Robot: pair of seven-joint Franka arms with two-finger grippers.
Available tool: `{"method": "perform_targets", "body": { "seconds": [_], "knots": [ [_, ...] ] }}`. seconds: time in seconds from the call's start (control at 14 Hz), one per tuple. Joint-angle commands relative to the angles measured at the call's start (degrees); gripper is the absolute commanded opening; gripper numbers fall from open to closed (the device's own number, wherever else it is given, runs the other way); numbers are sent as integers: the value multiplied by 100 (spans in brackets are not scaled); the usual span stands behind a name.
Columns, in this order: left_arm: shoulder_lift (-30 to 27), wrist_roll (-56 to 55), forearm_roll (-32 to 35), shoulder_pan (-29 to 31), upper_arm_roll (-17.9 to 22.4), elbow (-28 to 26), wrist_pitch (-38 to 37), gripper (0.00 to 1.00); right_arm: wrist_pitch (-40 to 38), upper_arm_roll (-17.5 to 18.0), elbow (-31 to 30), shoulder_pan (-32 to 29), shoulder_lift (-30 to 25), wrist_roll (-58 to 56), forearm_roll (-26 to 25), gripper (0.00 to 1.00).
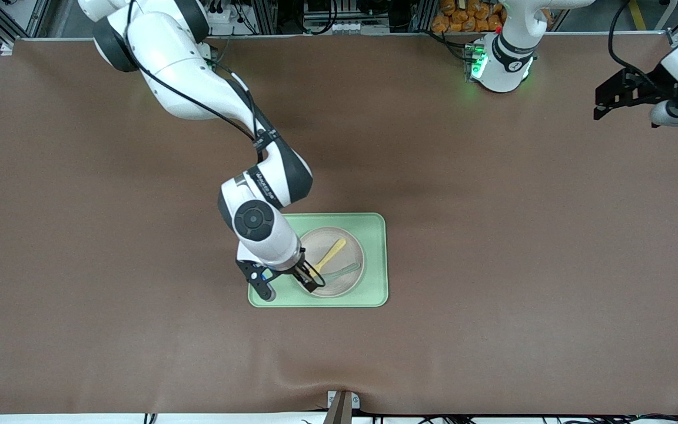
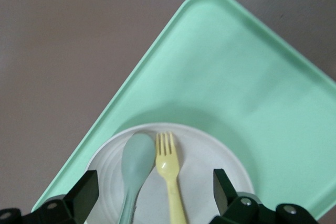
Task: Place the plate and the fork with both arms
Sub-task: 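Lower the right gripper over the yellow fork on the plate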
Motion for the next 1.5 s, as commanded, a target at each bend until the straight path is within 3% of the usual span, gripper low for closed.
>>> {"method": "perform_targets", "body": {
  "seconds": [0.0,0.29,0.86,1.15,1.43],
  "knots": [
    [-89,58,-188,138,-3,-30,-7,100,-155,-4,476,78,243,184,-76,86],
    [-36,22,-365,278,6,-30,63,100,-182,-12,441,289,304,500,-67,70],
    [-115,-117,-391,323,-82,-48,-68,100,-182,-21,265,659,506,518,-234,71],
    [95,-276,-391,288,-91,-39,203,100,-173,-21,265,650,541,518,-243,58],
    [166,-477,-383,226,-213,-83,476,100,-111,-21,265,659,629,527,-243,58]
  ]
}}
